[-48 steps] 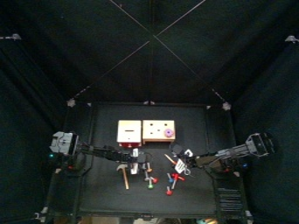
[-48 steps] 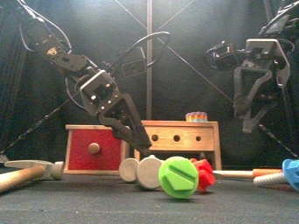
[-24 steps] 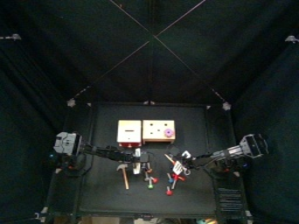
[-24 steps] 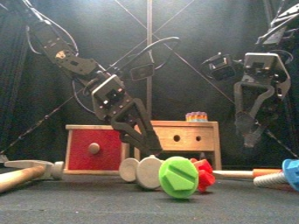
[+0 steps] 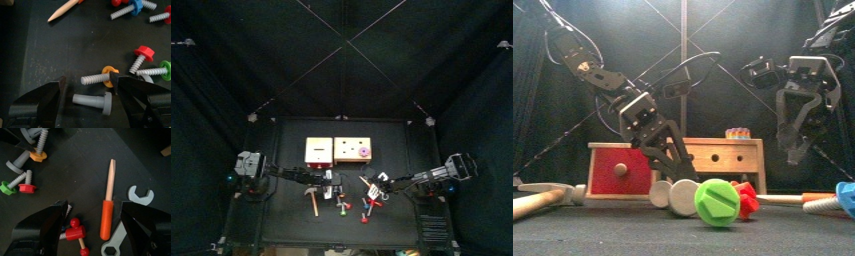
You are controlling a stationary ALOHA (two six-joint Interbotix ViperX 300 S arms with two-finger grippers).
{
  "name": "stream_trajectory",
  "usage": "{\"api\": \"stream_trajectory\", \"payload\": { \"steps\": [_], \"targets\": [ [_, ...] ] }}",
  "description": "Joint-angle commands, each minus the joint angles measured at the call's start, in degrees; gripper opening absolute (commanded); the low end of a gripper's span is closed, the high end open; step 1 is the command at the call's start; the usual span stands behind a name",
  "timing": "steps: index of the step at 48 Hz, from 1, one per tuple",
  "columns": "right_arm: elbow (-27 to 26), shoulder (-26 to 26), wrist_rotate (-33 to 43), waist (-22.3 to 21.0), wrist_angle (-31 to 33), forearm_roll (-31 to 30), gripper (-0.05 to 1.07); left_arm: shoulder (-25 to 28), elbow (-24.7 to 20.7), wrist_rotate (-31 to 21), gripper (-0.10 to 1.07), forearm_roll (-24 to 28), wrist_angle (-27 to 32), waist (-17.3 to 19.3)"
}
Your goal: Grab nail
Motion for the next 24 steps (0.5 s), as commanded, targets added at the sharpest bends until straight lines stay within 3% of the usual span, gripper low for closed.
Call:
{"api": "stream_trajectory", "payload": {
  "steps": [1,18,24],
  "targets": [
    [-0.62,-0.62,-0.18,-0.79,-0.26,-0.18,1.01,-0.35,-1.14,0.0,0.96,-0.26,-0.09,-0.18],
    [-0.7,-0.09,-0.18,-1.14,-0.18,-0.62,1.01,0.53,-2.64,-0.26,0.93,-0.79,0.0,-0.18],
    [-0.88,0.26,-0.18,-1.23,-0.26,-0.88,1.01,0.53,-3.87,-0.44,0.93,-5.01,0.26,-0.53]
  ]
}}
